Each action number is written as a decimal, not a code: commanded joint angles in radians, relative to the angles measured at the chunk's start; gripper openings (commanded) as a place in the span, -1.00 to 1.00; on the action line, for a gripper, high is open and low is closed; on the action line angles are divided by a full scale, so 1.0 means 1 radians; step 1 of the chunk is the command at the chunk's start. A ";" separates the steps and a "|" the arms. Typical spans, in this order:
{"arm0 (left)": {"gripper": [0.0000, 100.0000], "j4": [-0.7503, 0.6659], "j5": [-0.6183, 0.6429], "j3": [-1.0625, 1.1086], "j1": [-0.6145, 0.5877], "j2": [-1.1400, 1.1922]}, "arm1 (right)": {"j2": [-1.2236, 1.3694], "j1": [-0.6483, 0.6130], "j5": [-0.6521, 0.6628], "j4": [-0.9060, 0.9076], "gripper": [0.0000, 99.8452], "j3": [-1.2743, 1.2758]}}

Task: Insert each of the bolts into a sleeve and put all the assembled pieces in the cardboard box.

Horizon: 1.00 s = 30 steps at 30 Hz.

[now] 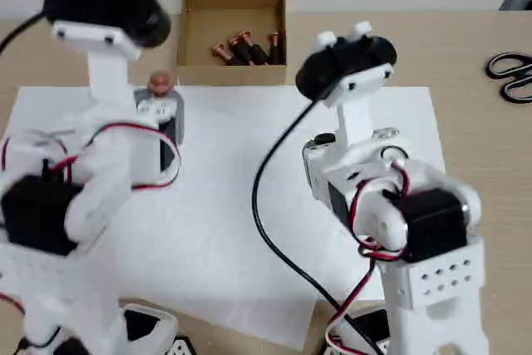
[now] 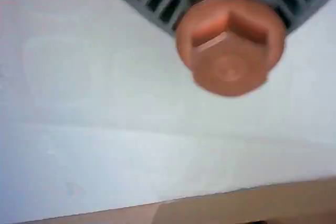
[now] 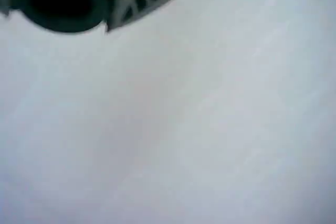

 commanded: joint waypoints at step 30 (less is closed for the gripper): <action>-0.99 -0.749 0.201 1.001 0.018 -0.618 | -0.645 -0.303 0.006 -1.202 -0.98 1.270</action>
